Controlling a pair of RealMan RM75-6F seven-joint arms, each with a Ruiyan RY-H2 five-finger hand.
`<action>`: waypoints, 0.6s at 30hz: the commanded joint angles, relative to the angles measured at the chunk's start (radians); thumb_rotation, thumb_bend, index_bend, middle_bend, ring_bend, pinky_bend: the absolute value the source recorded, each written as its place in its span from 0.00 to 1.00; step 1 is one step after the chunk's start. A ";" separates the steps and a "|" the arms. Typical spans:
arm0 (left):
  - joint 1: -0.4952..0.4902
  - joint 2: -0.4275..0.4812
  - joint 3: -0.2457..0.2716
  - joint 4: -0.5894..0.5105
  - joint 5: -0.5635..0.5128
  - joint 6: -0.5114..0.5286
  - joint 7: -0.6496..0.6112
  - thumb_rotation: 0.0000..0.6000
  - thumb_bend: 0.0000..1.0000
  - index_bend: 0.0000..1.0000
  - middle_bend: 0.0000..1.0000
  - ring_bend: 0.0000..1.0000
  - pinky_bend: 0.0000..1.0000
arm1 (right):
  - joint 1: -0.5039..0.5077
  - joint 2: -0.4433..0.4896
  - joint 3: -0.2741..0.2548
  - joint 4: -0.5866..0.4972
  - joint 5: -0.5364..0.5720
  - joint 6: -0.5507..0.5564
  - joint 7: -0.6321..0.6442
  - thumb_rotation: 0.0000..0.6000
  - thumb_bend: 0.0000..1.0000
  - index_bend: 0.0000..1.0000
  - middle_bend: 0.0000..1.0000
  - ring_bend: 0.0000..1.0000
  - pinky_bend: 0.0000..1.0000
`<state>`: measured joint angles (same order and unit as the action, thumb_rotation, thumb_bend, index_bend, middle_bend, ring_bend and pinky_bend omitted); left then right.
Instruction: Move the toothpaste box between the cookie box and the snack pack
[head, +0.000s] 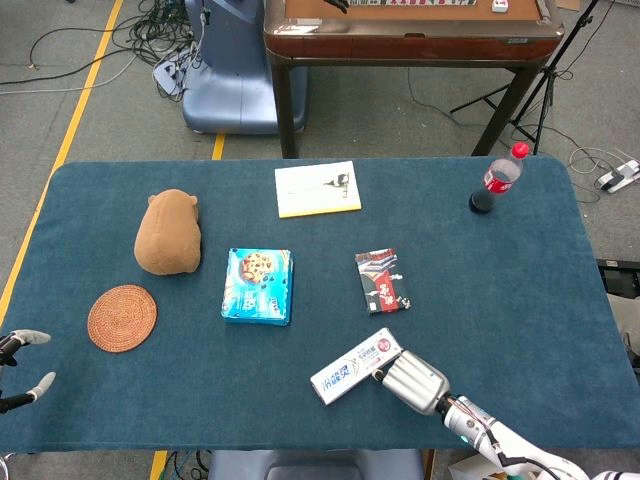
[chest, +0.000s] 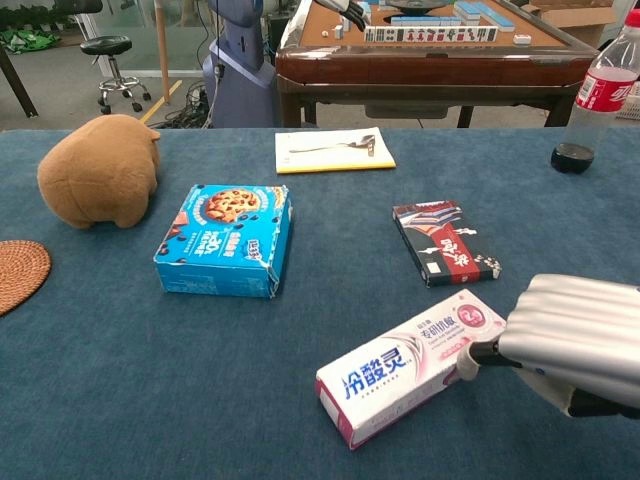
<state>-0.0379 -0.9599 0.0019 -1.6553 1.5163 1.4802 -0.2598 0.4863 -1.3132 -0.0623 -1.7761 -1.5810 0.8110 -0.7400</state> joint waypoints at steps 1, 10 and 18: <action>0.000 0.000 0.000 0.000 0.000 0.000 0.000 1.00 0.27 0.35 0.34 0.33 0.46 | 0.012 -0.019 0.014 0.017 0.028 -0.004 -0.007 1.00 1.00 0.31 1.00 1.00 0.97; -0.001 -0.001 0.000 0.001 0.000 -0.004 0.002 1.00 0.27 0.35 0.34 0.33 0.46 | 0.040 -0.064 0.028 0.046 0.061 0.000 0.003 1.00 1.00 0.31 1.00 1.00 0.97; 0.000 0.000 0.000 0.002 -0.001 -0.004 -0.004 1.00 0.27 0.35 0.34 0.33 0.46 | 0.065 -0.100 0.029 0.072 0.078 -0.001 0.014 1.00 1.00 0.31 1.00 1.00 0.97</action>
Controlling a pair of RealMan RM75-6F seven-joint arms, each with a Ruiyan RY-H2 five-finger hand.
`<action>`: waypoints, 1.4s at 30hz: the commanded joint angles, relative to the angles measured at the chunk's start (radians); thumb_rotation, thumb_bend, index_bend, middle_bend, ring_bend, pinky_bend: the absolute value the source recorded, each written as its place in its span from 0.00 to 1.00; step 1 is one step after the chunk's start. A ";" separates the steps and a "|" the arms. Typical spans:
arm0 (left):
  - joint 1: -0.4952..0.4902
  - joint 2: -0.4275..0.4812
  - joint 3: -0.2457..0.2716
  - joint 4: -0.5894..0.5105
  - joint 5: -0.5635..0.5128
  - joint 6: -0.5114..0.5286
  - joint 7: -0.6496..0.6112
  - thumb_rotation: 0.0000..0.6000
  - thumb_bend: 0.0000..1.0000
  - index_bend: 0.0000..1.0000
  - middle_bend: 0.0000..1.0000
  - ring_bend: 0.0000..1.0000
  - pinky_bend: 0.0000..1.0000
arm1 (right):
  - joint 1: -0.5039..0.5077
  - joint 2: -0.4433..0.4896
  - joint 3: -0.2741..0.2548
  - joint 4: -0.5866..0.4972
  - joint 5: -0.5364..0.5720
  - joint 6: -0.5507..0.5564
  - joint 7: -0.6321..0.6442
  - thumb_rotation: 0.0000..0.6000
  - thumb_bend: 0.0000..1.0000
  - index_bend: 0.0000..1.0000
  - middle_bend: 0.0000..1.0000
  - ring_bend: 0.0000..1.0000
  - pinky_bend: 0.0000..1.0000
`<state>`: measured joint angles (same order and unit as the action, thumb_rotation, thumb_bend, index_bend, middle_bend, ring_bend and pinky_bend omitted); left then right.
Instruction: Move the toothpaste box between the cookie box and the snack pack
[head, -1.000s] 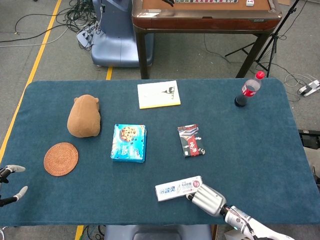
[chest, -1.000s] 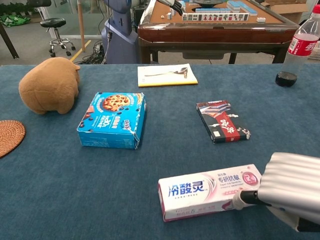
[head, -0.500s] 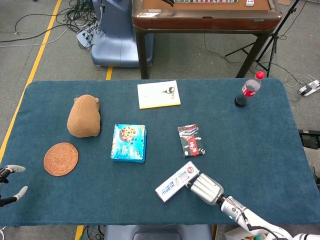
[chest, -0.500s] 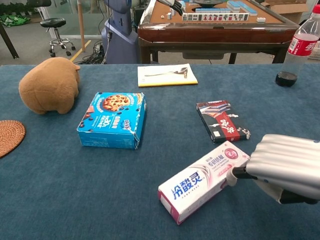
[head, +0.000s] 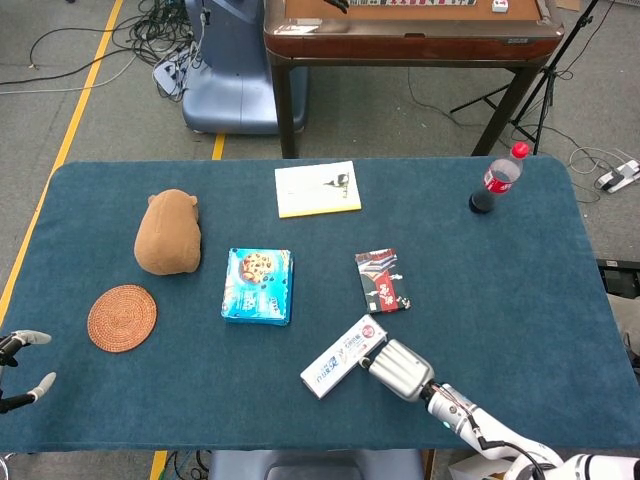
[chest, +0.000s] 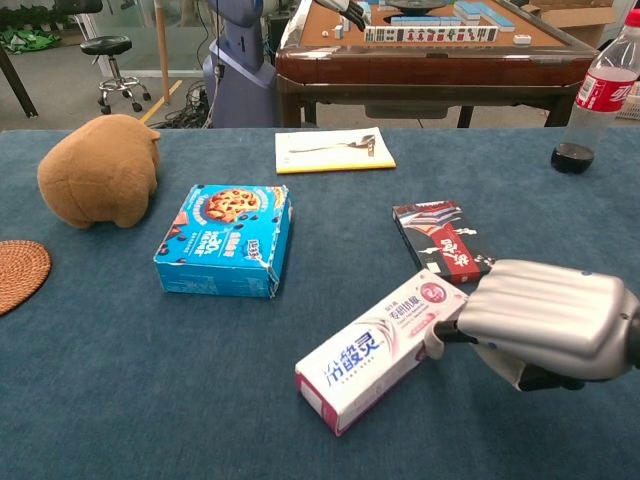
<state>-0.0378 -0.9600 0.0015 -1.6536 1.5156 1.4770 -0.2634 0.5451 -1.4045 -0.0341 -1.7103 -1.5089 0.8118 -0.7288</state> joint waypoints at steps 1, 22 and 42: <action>0.000 0.000 0.000 0.001 0.000 -0.001 0.000 1.00 0.27 0.35 0.34 0.33 0.46 | 0.009 -0.013 0.001 0.010 0.008 -0.003 0.003 1.00 1.00 0.31 1.00 1.00 0.97; -0.002 -0.001 0.001 0.000 0.002 -0.006 0.006 1.00 0.27 0.35 0.34 0.33 0.46 | 0.002 0.067 -0.034 -0.009 0.045 0.063 0.009 1.00 1.00 0.31 1.00 1.00 0.97; -0.001 -0.001 0.001 0.000 0.000 -0.006 0.005 1.00 0.27 0.35 0.34 0.33 0.46 | 0.022 0.041 -0.012 0.052 0.132 0.065 0.004 1.00 1.00 0.31 1.00 1.00 0.97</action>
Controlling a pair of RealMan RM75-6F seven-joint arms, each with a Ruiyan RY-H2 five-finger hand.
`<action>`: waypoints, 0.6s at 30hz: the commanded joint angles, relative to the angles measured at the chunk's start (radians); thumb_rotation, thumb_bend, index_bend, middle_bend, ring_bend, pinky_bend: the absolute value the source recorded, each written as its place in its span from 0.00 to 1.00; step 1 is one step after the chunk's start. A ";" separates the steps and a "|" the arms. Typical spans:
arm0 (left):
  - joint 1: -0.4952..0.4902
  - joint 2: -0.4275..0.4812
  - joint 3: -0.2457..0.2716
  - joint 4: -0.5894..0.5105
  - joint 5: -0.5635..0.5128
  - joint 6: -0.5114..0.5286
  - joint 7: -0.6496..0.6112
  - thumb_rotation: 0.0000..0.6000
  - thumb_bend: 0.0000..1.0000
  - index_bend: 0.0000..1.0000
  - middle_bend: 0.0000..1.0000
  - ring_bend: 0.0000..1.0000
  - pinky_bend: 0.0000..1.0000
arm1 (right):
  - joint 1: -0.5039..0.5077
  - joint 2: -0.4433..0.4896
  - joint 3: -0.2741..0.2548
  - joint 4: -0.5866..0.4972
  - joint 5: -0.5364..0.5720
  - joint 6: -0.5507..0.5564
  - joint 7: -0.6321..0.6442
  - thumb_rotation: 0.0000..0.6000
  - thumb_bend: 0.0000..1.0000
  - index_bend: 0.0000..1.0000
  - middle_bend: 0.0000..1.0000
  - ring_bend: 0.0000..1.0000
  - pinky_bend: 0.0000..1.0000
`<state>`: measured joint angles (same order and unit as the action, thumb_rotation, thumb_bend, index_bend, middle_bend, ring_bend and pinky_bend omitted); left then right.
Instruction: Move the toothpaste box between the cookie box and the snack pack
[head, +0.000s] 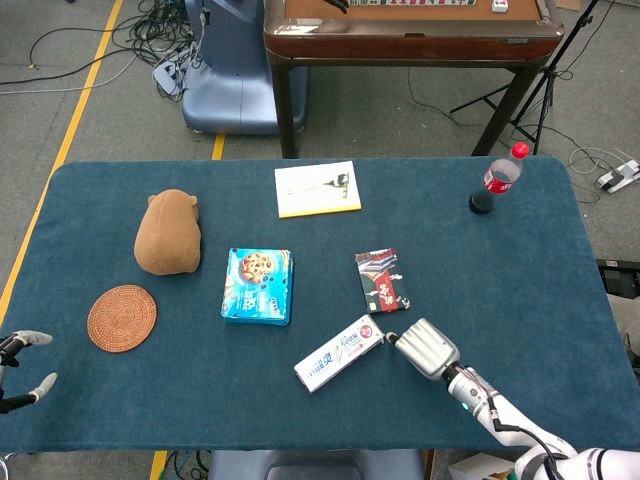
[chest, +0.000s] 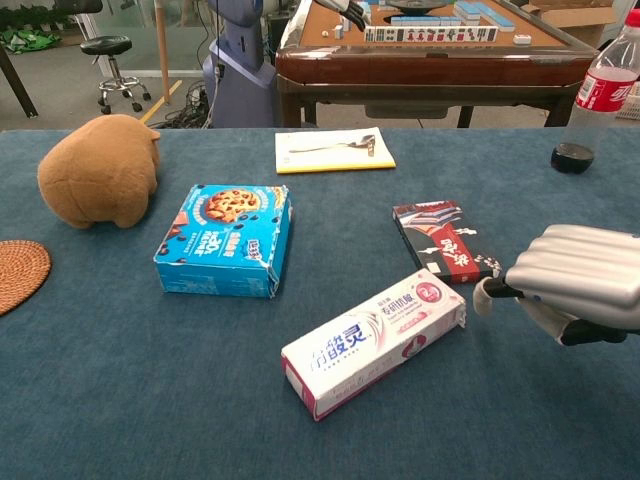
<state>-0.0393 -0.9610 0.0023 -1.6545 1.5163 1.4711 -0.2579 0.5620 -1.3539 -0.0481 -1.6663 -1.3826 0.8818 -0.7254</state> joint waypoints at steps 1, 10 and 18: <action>0.000 0.000 0.000 0.001 -0.001 -0.001 0.000 1.00 0.27 0.35 0.34 0.33 0.46 | 0.007 -0.014 0.002 0.010 0.007 -0.006 0.001 1.00 1.00 0.31 1.00 1.00 0.97; 0.000 0.000 0.000 0.002 0.000 0.000 -0.002 1.00 0.27 0.35 0.34 0.33 0.46 | 0.021 -0.036 -0.002 0.007 -0.009 0.001 0.014 1.00 1.00 0.31 1.00 1.00 0.97; 0.000 0.000 0.000 0.004 -0.001 -0.001 -0.005 1.00 0.27 0.35 0.34 0.33 0.46 | 0.015 -0.011 -0.023 -0.021 -0.021 0.018 0.012 1.00 1.00 0.31 1.00 1.00 0.97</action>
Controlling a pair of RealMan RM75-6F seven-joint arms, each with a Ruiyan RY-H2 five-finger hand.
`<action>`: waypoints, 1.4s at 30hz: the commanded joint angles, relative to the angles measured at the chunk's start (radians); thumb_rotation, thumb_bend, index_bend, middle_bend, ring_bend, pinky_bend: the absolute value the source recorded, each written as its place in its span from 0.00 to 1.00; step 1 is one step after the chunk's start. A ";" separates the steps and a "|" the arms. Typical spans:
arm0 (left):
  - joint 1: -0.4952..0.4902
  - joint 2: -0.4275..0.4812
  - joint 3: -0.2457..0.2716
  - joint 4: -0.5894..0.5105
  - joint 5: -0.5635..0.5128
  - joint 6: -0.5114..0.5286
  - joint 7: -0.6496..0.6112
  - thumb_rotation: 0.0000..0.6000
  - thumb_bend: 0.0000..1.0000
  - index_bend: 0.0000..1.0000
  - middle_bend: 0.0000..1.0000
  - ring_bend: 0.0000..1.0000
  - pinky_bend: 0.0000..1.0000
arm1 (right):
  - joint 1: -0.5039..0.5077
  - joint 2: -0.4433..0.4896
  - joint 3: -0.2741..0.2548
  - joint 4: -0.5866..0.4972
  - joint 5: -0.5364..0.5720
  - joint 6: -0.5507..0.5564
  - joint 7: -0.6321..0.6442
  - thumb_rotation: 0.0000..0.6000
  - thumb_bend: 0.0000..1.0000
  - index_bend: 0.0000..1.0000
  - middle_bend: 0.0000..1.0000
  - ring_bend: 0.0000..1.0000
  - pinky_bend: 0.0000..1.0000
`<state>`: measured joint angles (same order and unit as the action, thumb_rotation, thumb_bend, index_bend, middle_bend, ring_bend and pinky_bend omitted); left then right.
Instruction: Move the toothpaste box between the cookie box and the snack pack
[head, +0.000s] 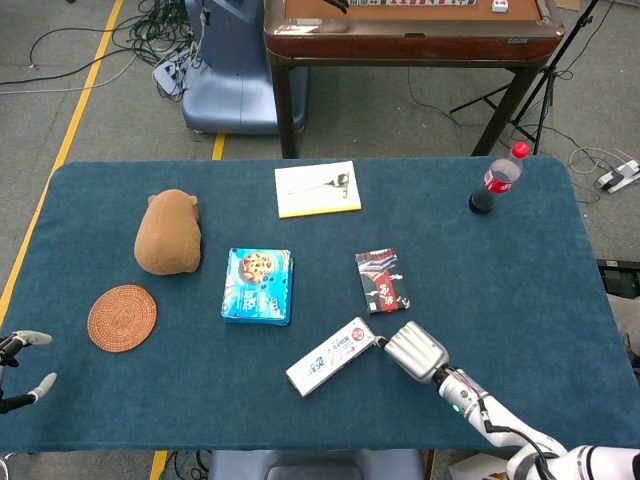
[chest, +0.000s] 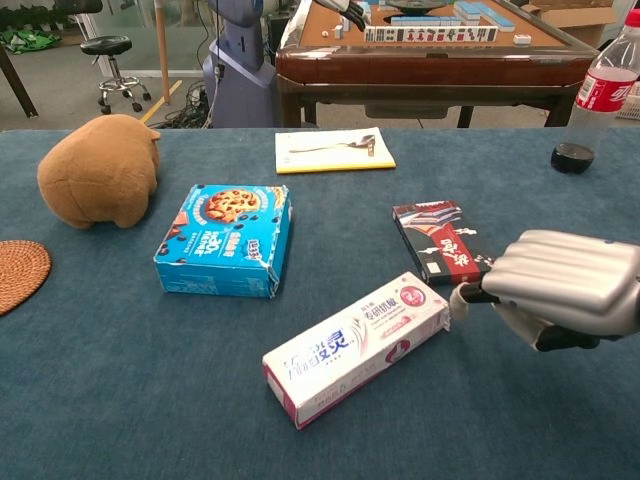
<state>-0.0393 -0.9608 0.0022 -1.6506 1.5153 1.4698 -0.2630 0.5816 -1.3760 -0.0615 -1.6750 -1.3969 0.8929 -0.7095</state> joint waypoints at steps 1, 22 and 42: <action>0.000 0.000 0.000 -0.001 0.000 0.000 0.001 1.00 0.27 0.35 0.34 0.33 0.46 | -0.006 0.017 -0.014 -0.019 -0.010 0.010 -0.006 1.00 1.00 0.31 1.00 1.00 0.97; 0.001 0.001 0.000 0.001 -0.002 -0.001 -0.006 1.00 0.27 0.35 0.34 0.33 0.46 | 0.046 -0.074 0.033 0.022 0.063 -0.037 -0.017 1.00 1.00 0.31 1.00 1.00 0.97; 0.001 0.000 -0.001 0.004 -0.006 -0.003 -0.006 1.00 0.27 0.35 0.34 0.33 0.46 | 0.082 -0.123 0.075 0.042 0.132 0.011 -0.020 1.00 1.00 0.31 1.00 1.00 0.97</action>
<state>-0.0384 -0.9603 0.0013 -1.6465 1.5095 1.4665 -0.2689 0.6659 -1.5122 0.0213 -1.6209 -1.2563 0.8975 -0.7342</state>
